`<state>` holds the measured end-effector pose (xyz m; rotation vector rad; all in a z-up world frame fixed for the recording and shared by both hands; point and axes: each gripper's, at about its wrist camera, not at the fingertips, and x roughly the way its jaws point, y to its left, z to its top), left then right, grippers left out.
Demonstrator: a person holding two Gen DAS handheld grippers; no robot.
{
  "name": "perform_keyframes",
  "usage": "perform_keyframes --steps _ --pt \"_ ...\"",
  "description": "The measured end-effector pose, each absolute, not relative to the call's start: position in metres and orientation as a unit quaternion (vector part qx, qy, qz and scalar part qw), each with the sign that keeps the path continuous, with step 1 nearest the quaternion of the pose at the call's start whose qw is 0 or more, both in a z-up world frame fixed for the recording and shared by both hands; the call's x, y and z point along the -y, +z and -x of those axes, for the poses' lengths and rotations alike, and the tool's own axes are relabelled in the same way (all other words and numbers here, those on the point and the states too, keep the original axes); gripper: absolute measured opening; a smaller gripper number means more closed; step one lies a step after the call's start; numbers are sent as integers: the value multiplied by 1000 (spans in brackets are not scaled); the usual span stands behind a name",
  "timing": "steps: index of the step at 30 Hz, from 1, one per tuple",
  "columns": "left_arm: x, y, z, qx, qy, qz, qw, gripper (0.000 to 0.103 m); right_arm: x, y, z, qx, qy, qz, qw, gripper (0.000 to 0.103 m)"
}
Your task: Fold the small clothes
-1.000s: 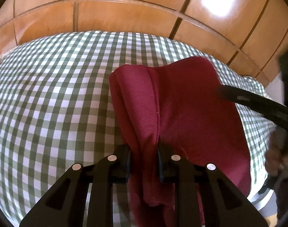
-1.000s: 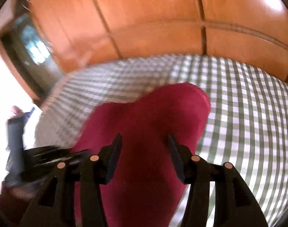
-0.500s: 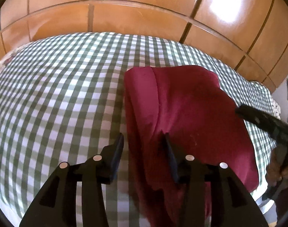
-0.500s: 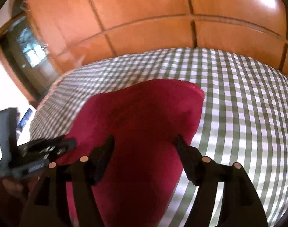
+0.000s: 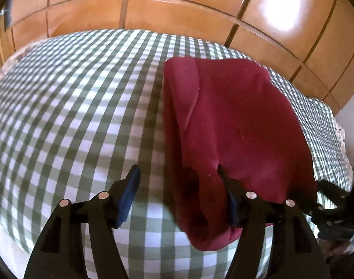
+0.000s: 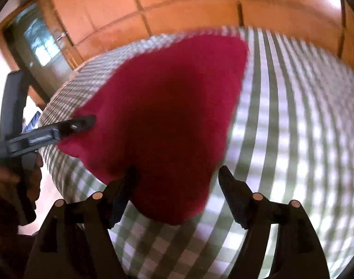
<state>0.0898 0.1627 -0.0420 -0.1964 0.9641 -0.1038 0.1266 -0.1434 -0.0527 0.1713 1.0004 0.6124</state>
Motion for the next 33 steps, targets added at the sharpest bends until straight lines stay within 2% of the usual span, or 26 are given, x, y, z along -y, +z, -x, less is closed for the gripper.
perform_keyframes --steps 7,9,11,12,16,23,33 --pt "-163 -35 -81 -451 -44 78 888 69 145 -56 -124 -465 293 -90 831 76" --pt "-157 -23 -79 -439 -36 68 895 70 145 -54 -123 -470 295 -98 826 79" --pt "-153 -13 -78 -428 -33 58 901 74 146 -52 -122 -475 296 -103 822 89" --pt "-150 -8 -78 -424 -34 56 903 77 150 -50 -122 -476 296 -106 821 90" --pt "-147 -3 -78 -419 -36 49 906 77 163 -42 -125 -481 298 -128 814 94" --pt "-145 -10 -86 -426 -43 47 902 77 184 -33 -151 -479 307 -183 802 98" --pt "-145 -21 -92 -438 -49 47 896 77 174 -33 -210 -499 324 -206 777 99"
